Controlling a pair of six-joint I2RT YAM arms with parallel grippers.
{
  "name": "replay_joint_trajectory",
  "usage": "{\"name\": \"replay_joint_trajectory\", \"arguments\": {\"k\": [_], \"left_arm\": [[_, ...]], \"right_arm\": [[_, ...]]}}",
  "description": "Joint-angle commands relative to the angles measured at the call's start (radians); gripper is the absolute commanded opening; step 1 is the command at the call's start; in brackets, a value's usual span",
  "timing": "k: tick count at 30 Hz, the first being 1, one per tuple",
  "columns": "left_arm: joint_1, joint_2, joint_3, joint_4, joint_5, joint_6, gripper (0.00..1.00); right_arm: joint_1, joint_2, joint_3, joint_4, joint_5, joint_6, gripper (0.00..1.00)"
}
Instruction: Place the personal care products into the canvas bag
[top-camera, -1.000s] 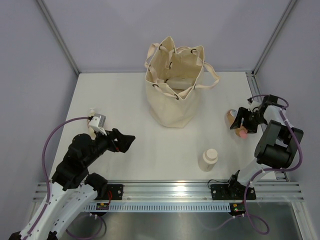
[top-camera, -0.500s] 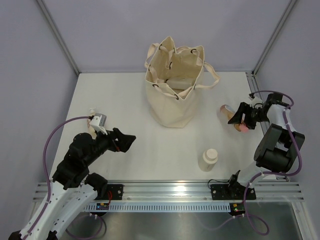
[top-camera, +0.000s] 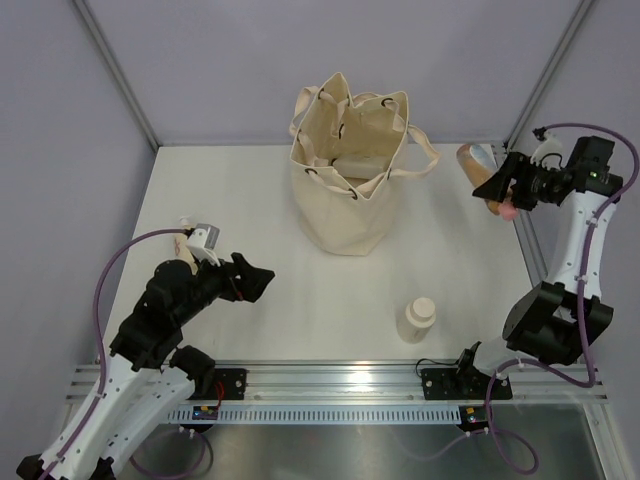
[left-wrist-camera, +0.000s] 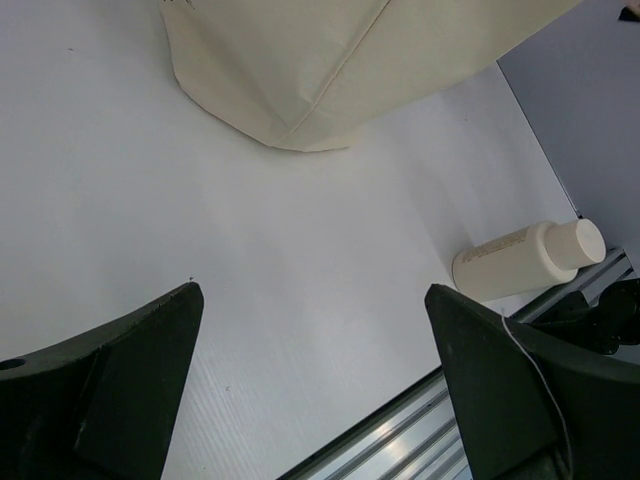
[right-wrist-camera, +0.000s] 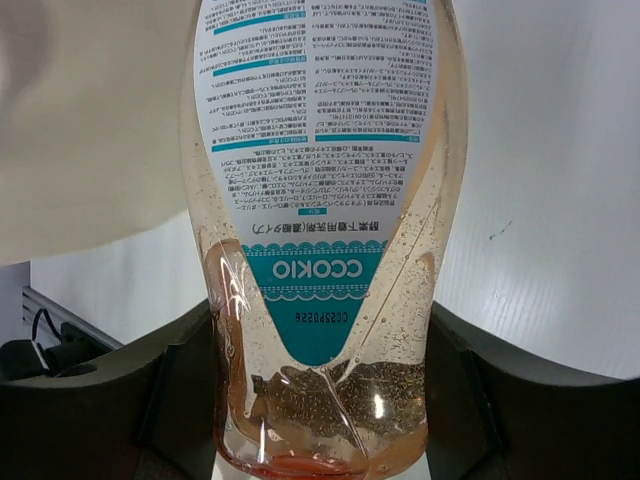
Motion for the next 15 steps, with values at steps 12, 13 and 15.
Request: {"name": "replay_joint_trajectory", "arguments": {"k": [12, 13, 15], "left_arm": [[0.002, 0.046, 0.045, 0.024, -0.03, 0.021, 0.99], [0.002, 0.045, 0.044, 0.023, -0.033, 0.019, 0.99], [0.002, 0.042, 0.041, 0.02, -0.042, 0.015, 0.99]], "right_arm": [[0.408, 0.106, 0.78, -0.02, 0.097, 0.086, 0.0], [0.478, 0.158, 0.817, -0.024, 0.123, 0.083, 0.0], [0.55, 0.21, 0.929, -0.032, 0.157, 0.074, 0.0]]}}
